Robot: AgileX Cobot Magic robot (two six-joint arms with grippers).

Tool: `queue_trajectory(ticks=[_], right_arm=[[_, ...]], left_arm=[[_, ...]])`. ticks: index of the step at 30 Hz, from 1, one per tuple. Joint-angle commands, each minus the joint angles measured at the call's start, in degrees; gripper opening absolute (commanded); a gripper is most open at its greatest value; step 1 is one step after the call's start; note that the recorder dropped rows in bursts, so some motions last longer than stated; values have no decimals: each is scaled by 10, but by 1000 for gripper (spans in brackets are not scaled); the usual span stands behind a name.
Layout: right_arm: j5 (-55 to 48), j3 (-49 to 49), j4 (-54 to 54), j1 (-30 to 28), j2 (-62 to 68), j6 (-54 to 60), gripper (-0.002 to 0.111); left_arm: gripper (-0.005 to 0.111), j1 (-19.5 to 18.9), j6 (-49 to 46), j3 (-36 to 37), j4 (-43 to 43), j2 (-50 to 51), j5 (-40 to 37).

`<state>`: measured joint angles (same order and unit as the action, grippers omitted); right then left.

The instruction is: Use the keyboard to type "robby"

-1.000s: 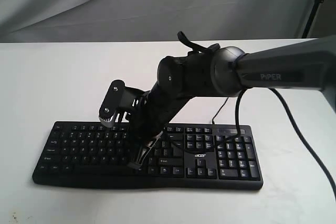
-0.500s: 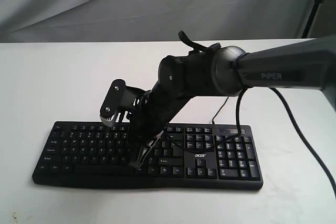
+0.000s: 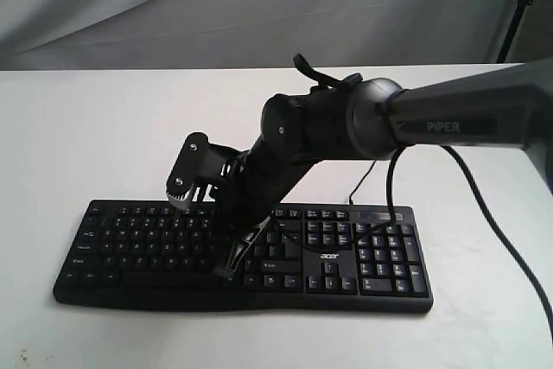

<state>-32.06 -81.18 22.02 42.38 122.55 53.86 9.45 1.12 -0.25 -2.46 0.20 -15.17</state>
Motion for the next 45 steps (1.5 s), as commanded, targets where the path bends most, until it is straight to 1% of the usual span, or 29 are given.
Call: queue_trajectory(ticks=[1,8,18,22,26,45], right_arm=[[-1,1,-5,-3,7,3,0],[8,0,9,0,-29,3,0],[43,0,23,58,-27,5,0],[44,-10,34,70,-13,5,0],[41,-22,41,76,3,5,0],[59,-22,53,79,10,5,0]], left_arm=[[0,4,2,2,-3,-2,3],[0,4,2,2,-3,-2,3],[0,4,2,2,-3,-2,3],[0,4,2,2,-3,-2,3],[0,4,2,2,-3,-2,3],[0,4,2,2,-3,-2,3]])
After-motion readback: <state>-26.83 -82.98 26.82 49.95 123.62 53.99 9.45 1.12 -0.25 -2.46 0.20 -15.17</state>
